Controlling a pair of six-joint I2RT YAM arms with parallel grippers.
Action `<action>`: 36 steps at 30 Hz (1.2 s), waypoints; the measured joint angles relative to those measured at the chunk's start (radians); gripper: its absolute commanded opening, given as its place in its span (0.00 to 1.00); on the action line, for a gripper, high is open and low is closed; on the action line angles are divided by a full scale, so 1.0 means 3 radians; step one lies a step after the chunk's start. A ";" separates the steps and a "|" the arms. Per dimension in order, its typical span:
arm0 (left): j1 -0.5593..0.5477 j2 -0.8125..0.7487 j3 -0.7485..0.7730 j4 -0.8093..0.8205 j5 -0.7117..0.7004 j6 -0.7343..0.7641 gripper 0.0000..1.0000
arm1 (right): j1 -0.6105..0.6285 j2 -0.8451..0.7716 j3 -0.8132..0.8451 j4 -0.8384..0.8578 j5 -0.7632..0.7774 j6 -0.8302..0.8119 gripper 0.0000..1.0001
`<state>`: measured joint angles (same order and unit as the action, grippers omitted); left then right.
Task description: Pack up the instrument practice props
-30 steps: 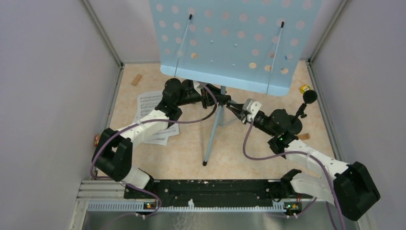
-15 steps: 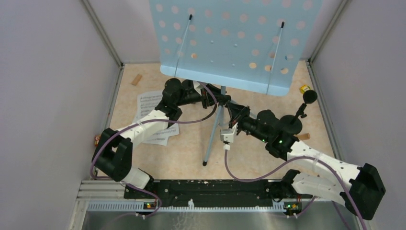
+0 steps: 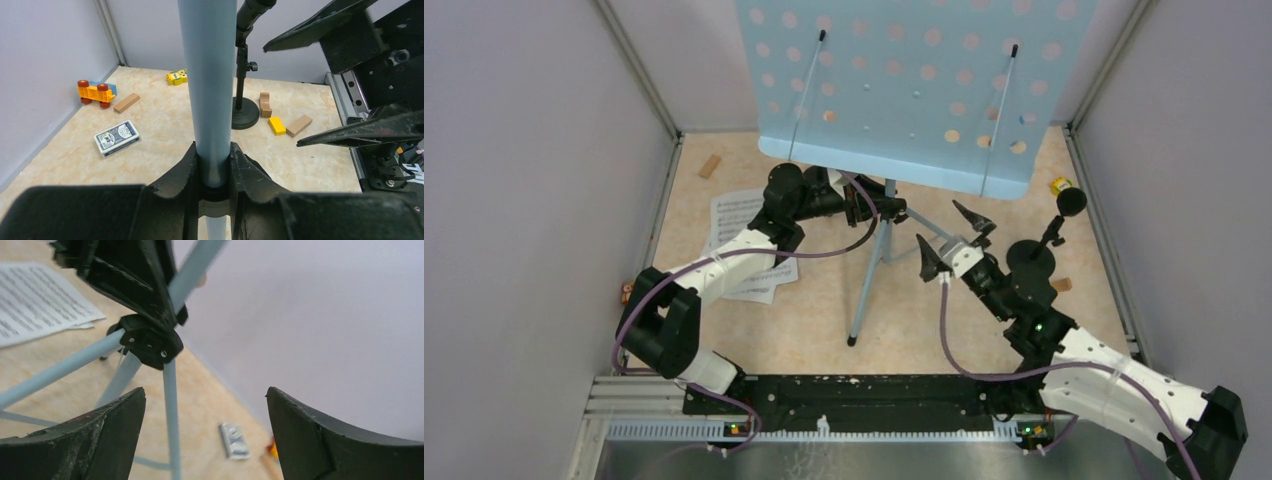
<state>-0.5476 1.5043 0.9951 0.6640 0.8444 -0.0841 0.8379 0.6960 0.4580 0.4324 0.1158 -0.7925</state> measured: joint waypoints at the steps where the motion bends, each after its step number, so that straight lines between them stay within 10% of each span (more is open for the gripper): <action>1: 0.0000 0.0000 0.0000 0.0000 0.0000 0.0000 0.00 | 0.0000 -0.0046 -0.0055 0.0033 0.0141 0.0322 0.89; 13: 0.0000 0.0000 0.0017 -0.0038 0.0001 0.0004 0.00 | -0.0010 0.0256 0.0434 -0.1687 0.1472 0.3853 0.93; 25: 0.0000 0.0000 0.0045 -0.0099 0.0000 0.0018 0.00 | -0.0515 0.0477 0.0970 -0.2205 0.0417 0.5327 0.87; 36: 0.0001 -0.0001 0.0051 -0.0114 0.0001 0.0020 0.00 | -0.1128 0.0548 0.0233 -0.0940 -0.0785 0.6847 0.65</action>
<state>-0.5472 1.5040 1.0103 0.6296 0.8448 -0.0780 0.4995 0.8604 0.5278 0.1505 -0.1196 1.2617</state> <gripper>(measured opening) 0.261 0.728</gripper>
